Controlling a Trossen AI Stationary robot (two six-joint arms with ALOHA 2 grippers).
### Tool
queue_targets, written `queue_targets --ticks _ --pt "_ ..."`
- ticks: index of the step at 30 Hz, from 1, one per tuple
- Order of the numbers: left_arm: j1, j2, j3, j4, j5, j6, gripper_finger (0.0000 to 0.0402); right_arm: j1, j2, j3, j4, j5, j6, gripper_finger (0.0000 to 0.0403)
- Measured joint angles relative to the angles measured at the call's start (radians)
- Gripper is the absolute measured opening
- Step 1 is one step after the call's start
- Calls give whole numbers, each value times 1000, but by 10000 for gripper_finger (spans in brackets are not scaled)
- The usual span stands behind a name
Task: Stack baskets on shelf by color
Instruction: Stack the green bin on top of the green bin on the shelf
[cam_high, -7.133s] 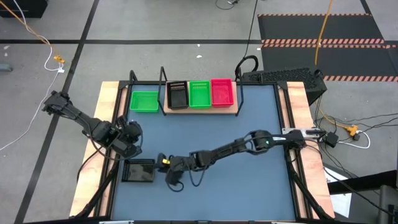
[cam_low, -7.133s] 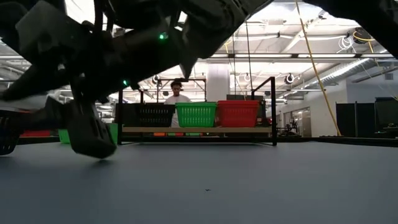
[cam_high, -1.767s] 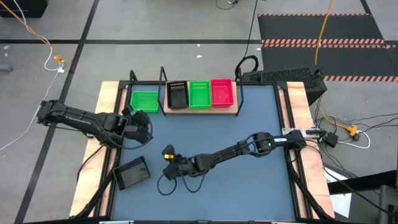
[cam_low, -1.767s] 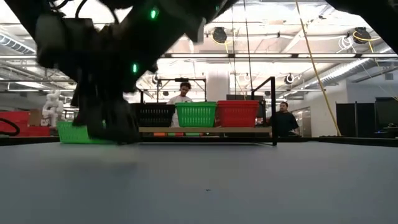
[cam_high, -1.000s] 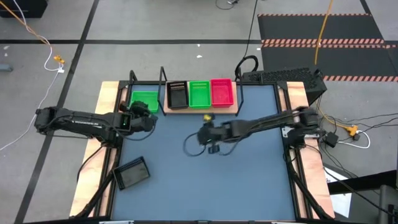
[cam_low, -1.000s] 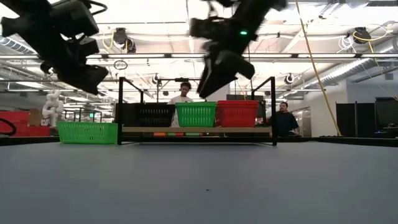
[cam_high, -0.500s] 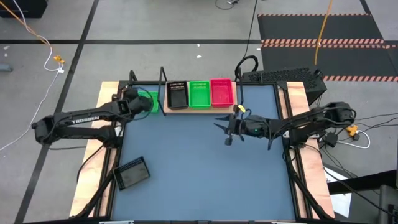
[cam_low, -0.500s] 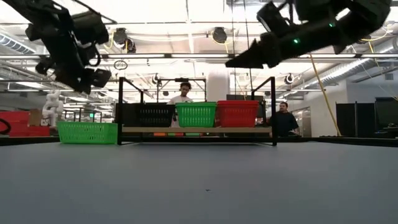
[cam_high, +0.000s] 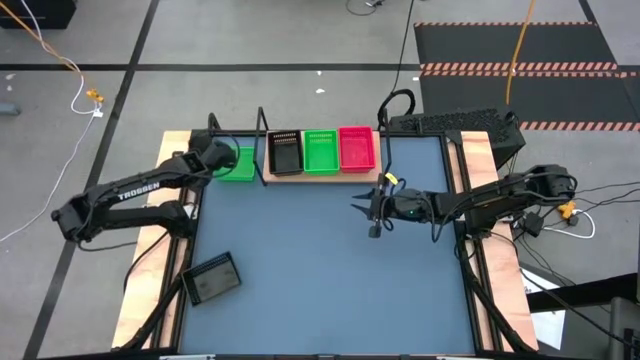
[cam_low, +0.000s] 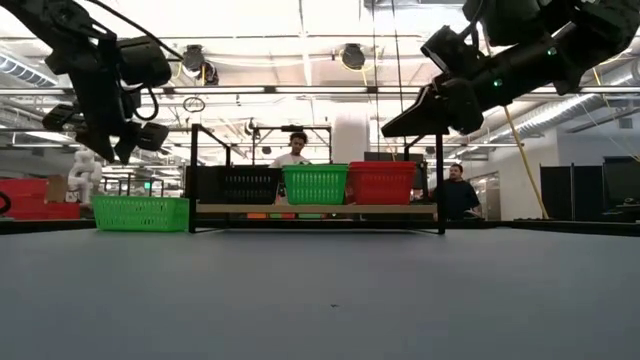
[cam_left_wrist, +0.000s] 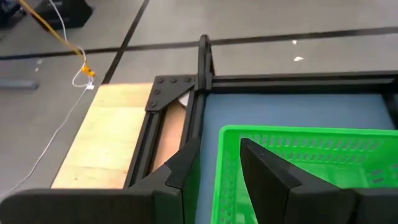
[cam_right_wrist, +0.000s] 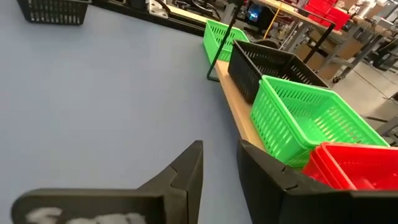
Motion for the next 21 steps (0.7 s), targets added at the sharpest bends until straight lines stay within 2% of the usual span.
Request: queue_targets --ticks 9,11,15,18,21 --pt "130 0 0 -7 181 74 117 2 0 0 5 -23 5 90" --pt "150 0 0 -6 193 81 118 2 0 0 5 -24 7 90" --pt "207 0 0 -7 207 108 117 2 0 0 2 -98 8 90" --pt "247 3 0 -12 271 125 117 3 0 0 -5 -168 4 90" --pt "268 20 0 -18 298 131 117 3 0 0 -30 -177 3 90"
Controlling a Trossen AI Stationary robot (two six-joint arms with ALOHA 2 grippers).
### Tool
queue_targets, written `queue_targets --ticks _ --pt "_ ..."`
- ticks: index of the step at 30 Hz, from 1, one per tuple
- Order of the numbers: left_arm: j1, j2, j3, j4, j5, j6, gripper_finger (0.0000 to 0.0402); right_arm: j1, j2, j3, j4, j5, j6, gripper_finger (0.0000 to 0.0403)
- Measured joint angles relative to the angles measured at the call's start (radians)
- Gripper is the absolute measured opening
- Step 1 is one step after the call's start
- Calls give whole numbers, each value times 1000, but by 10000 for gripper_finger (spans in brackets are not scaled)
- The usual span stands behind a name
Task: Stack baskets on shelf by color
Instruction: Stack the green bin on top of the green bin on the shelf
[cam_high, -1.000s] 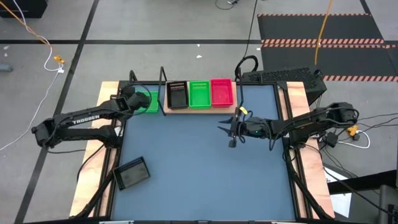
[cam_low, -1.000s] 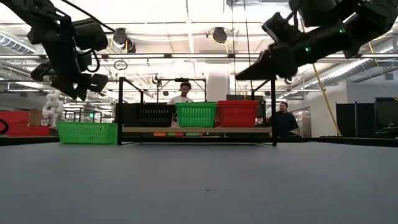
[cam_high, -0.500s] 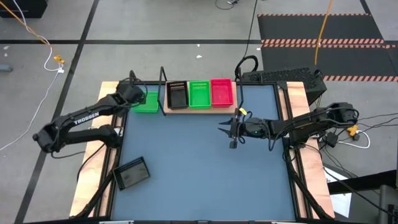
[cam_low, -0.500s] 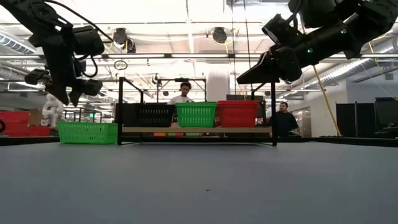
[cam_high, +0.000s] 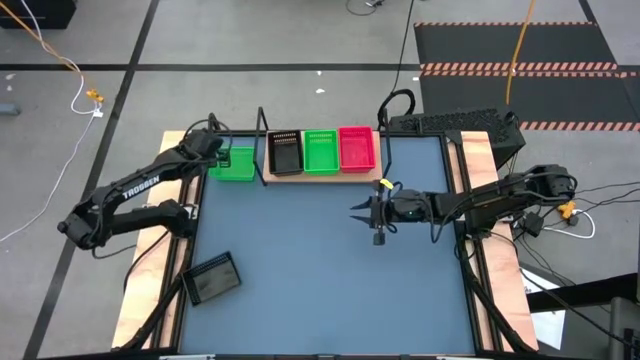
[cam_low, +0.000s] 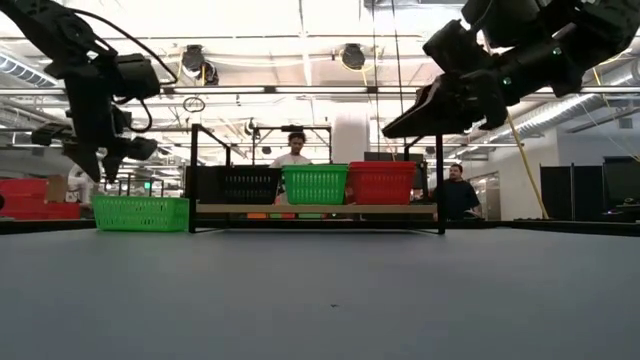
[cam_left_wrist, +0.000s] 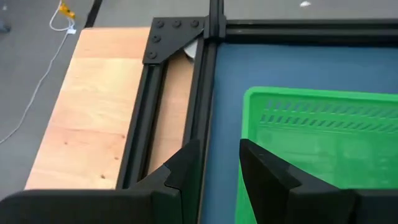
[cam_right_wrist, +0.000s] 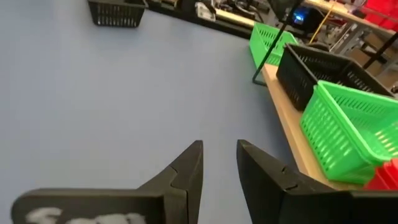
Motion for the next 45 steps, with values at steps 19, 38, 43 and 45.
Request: queue_targets --ticks 19,38,43,45 --pt "32 183 0 77 140 81 117 0 0 0 -16 3 -6 90" --pt "20 34 -12 124 254 122 118 -2 0 1 12 4 -26 90" --pt "20 75 -59 213 294 126 118 -2 0 1 6 4 -26 90" --pt "21 90 -80 238 298 125 118 -2 0 1 2 4 -26 90"
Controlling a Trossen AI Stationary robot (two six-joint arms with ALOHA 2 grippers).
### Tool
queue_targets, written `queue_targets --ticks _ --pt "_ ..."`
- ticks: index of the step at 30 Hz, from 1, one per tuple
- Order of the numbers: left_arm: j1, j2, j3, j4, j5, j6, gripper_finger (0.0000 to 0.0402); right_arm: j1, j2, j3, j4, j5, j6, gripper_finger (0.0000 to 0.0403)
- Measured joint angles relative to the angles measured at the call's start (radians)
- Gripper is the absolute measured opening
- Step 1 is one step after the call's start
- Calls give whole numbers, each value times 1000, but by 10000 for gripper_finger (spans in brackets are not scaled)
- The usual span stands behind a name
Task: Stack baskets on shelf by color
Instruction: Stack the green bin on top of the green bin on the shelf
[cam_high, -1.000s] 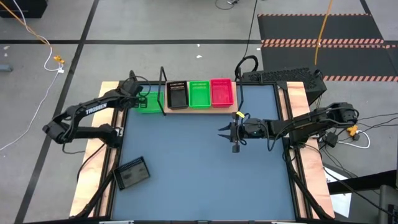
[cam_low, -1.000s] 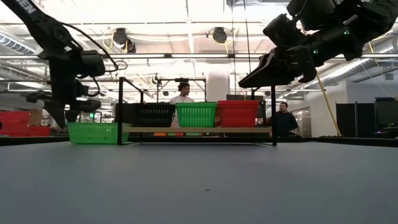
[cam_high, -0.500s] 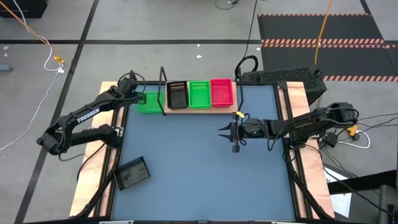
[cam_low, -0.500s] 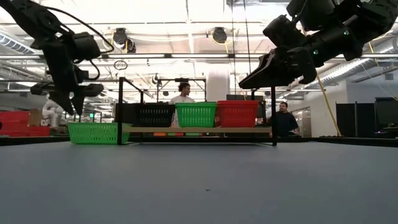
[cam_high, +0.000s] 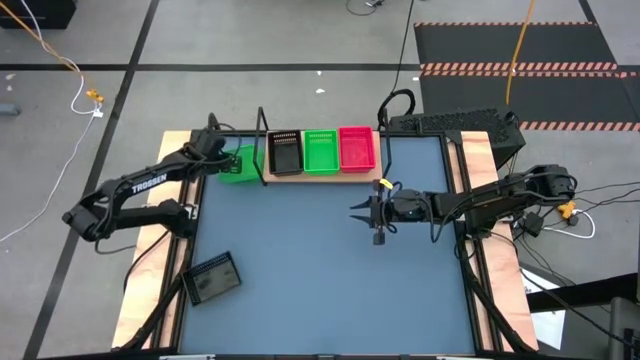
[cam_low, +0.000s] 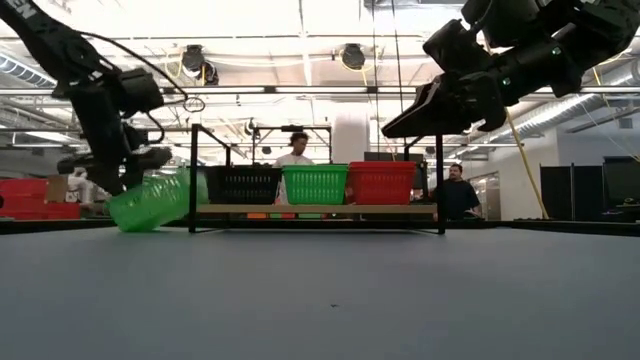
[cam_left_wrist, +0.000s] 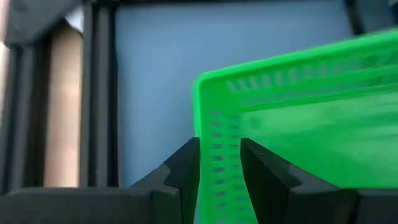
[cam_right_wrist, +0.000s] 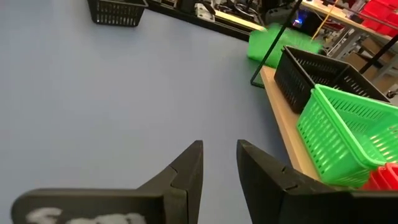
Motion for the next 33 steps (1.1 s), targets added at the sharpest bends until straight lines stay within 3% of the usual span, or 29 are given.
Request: queue_targets --ticks 16,33 --pt "0 -10 -20 41 4 20 118 0 0 0 -3 0 -19 90" --pt "20 -16 -19 -27 -3 98 117 0 0 0 -2 0 -37 90"
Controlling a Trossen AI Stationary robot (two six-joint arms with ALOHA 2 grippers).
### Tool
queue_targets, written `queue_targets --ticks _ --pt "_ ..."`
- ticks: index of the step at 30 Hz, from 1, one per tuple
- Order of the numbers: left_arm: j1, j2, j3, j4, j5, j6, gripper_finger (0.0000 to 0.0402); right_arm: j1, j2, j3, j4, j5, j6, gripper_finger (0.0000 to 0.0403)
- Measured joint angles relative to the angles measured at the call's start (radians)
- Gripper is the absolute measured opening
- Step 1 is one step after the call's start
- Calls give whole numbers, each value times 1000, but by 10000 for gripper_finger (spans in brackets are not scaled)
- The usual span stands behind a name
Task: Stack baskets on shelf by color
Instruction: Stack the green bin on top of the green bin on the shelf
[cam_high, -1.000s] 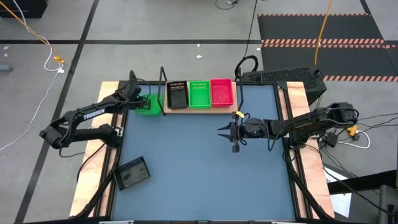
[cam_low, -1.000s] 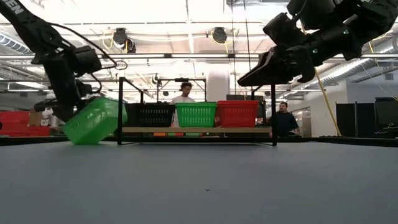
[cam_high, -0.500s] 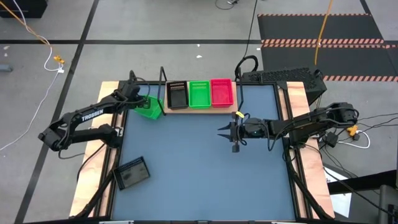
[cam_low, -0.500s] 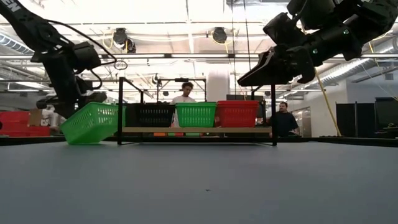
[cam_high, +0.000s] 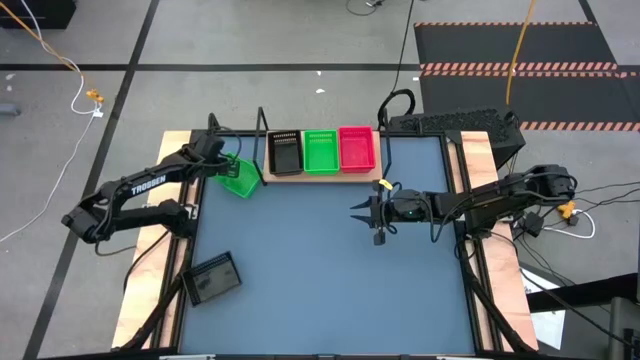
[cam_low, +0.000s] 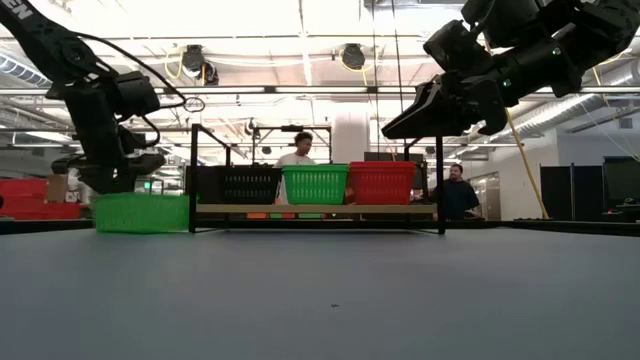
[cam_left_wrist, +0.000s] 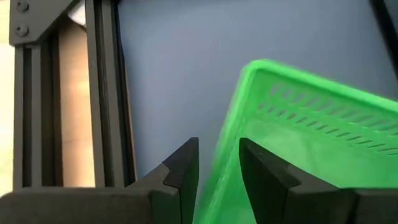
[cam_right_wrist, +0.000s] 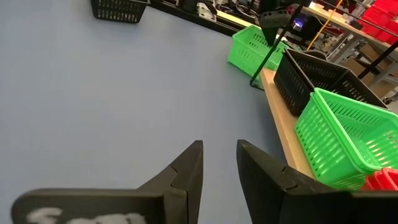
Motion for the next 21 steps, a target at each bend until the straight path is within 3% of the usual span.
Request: queue_targets --ticks 5,12,21 --pt "0 0 0 -81 0 4 105 0 0 0 3 0 -19 90" --pt "-7 0 0 -120 6 -5 11 0 0 0 33 0 -18 90" --pt "-49 -1 42 -124 -39 16 6 0 19 0 68 -2 3 90"
